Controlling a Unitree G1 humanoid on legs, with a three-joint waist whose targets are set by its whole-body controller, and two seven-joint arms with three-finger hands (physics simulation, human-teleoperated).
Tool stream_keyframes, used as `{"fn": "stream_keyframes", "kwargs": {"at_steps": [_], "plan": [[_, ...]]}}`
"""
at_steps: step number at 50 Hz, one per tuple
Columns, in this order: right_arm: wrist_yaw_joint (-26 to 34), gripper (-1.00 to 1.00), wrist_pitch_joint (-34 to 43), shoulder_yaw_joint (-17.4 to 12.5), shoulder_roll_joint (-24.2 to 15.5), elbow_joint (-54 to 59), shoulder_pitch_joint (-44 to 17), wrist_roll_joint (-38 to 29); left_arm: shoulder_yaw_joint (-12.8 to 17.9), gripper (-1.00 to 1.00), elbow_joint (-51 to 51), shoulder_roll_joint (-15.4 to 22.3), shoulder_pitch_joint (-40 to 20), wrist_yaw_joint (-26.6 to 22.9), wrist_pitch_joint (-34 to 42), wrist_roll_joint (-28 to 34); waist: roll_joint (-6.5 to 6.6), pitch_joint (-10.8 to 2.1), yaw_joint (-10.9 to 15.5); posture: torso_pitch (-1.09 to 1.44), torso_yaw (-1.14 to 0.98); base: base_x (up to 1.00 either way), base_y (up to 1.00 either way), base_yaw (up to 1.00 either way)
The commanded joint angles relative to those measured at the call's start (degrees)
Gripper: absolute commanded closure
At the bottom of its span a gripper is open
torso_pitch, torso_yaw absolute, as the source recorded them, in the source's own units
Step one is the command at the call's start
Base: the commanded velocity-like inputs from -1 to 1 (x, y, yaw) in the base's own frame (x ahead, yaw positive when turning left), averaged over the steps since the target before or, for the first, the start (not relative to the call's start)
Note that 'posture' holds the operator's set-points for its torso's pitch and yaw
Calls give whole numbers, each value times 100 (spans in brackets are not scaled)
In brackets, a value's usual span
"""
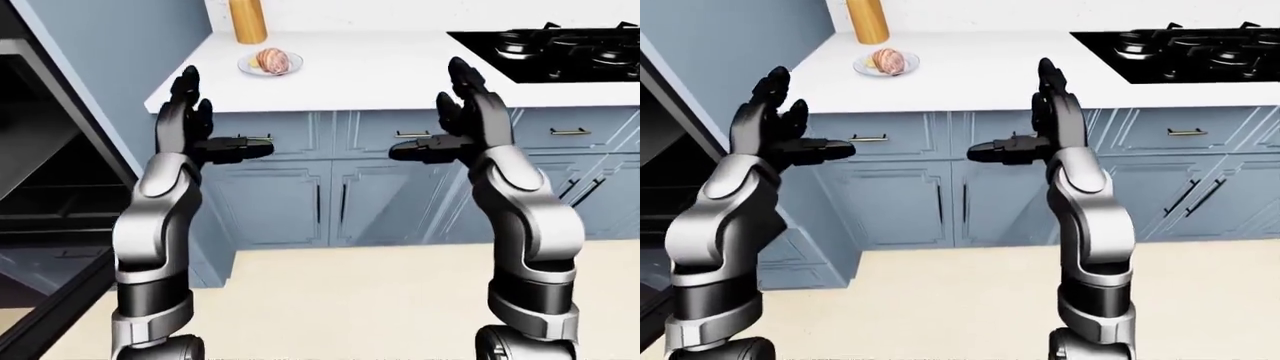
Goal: Place the steak on the top rack of the oven.
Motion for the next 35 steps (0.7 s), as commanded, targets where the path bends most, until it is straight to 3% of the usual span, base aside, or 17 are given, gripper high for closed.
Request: {"fn": "stream_keyframes", "kwargs": {"at_steps": [1, 12, 13, 17, 20, 23, 28, 32, 33, 34, 35], "plan": [[-44, -100, -136, -40, -83, -95, -205, 81, 79, -100, -289, 125, -274, 69, 12, -99, 13, -137, 2, 0, 0, 0, 0, 0], [-241, -100, 415, -151, -345, -588, -510, 469, 211, -100, -513, 417, -409, 191, 256, -306, 17, -114, 3, 0, 0, 1, 0, 0], [-252, -100, 441, -165, -358, -620, -509, 484, 223, -100, -569, 435, -411, 199, 310, -330, 37, -223, -7, 0, 0, 6, 0, 0], [-321, -100, 628, -193, -395, -788, -600, 589, 247, -100, -765, 490, -431, 229, 505, -414, 46, -67, -16, 0, 0, 16, 0, 0], [-362, -100, 643, -161, -382, -798, -615, 623, 243, -100, -828, 494, -448, 246, 559, -454, -18, 41, -18, 0, 0, 27, 0, 0], [-370, -100, 678, -186, -403, -833, -640, 671, 262, -100, -832, 523, -452, 240, 575, -475, -71, 63, -22, 0, 0, 29, 0, 0], [-390, -100, 645, -200, -429, -825, -638, 714, 245, -100, -778, 514, -436, 244, 521, -476, 78, -7, -36, 0, 0, 29, 0, 0], [-399, -100, 634, -192, -448, -811, -643, 742, 211, -100, -798, 492, -429, 256, 540, -451, 505, 11, -86, 0, 0, 29, 0, 0], [-397, -100, 630, -188, -451, -807, -639, 745, 220, -100, -806, 491, -436, 260, 558, -454, 289, -3, -31, 0, 0, 30, 0, 0], [-393, -100, 609, -182, -455, -795, -624, 738, 224, -100, -825, 496, -443, 264, 582, -457, 405, 6, -77, 0, 0, 29, 0, 0], [-410, -100, 669, -183, -457, -830, -654, 748, 223, -100, -797, 494, -438, 251, 548, -450, 407, 2, -53, 0, 0, 28, 0, 0]]}}
